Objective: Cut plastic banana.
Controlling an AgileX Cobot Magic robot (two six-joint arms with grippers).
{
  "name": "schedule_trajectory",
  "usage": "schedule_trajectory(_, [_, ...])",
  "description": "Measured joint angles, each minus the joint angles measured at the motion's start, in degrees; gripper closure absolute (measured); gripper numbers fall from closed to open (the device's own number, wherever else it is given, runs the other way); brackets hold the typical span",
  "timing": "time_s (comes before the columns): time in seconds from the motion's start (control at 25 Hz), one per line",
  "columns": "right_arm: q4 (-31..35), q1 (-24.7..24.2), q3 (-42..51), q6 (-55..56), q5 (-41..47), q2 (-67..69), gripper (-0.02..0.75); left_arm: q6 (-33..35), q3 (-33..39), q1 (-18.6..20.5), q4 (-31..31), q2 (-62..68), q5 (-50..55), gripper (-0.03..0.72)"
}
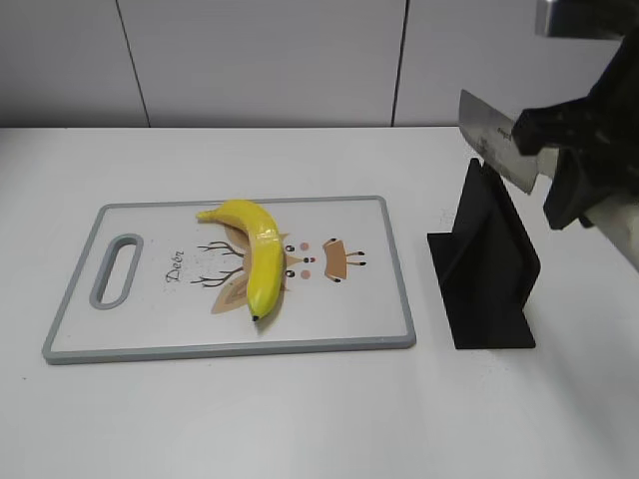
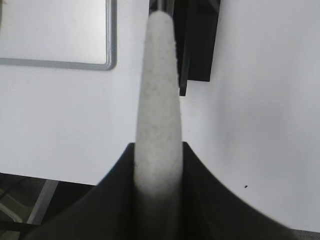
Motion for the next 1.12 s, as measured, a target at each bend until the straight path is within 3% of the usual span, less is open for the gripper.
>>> schedule_trajectory(0.2, [-0.7, 0.0, -4.9, -3.6, 1.4, -0.9, 0.572, 0.0, 0.0, 0.0, 0.0, 0.0, 0.0, 0.101])
schedule_trajectory(0.44, [-0.3, 0.0, -8.2, -28.5, 0.3, -0.7, 0.572, 0.0, -0.2, 0.0, -2.1, 0.3, -0.4, 0.101])
schedule_trajectory(0.64, [0.5, 0.0, -8.5, -41.2, -5.0, 0.2, 0.572, 2.6, -2.0, 0.0, -7.0, 7.0, -6.8, 0.101])
schedule_trajectory(0.84, [4.0, 0.0, -8.5, -54.1, -5.4, 3.2, 0.573, 10.5, -3.8, 0.0, -13.6, 18.6, -17.3, 0.101])
schedule_trajectory(1.12, [8.5, -0.3, -9.8, -66.3, -5.4, 9.7, 0.573, 33.5, -12.5, 0.0, -26.4, 39.9, -20.7, 0.101])
